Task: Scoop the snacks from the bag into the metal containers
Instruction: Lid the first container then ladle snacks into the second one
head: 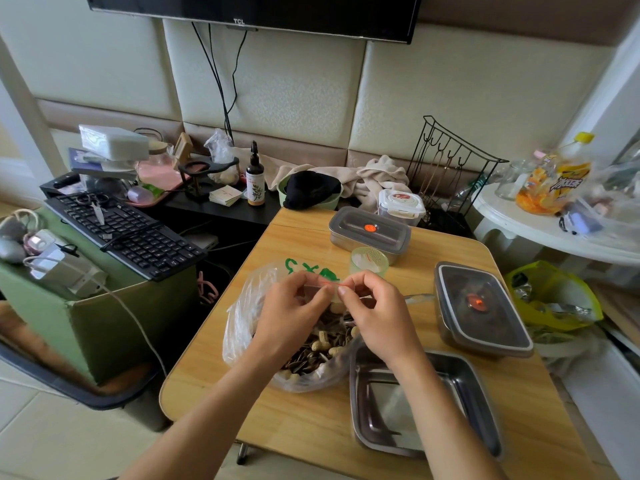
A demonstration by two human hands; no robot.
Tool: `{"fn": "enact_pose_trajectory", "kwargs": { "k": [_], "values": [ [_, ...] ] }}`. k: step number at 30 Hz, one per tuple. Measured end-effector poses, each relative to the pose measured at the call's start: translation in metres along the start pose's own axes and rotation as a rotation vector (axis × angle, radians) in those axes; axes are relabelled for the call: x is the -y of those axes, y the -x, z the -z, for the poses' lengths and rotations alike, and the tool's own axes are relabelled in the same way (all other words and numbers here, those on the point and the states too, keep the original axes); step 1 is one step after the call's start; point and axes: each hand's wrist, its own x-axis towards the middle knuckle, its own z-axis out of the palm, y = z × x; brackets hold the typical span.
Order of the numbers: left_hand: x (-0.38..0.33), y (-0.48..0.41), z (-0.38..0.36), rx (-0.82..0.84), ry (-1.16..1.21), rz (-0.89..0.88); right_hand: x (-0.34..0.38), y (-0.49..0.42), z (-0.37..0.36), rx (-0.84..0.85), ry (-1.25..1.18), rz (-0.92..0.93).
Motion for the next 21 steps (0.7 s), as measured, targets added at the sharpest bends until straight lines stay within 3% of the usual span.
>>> {"fn": "enact_pose_trajectory", "kwargs": {
  "k": [7,11,21],
  "values": [
    [-0.003,0.002,0.003,-0.017,-0.067,-0.041,0.002,0.000,0.001,-0.014,0.055,0.073],
    [-0.004,0.002,0.003,-0.055,-0.080,-0.038,0.002,-0.001,0.000,-0.065,0.022,0.014],
    [-0.008,-0.004,0.016,-0.013,0.134,0.078,-0.001,-0.004,0.004,-0.049,-0.081,-0.066]
  ]
}}
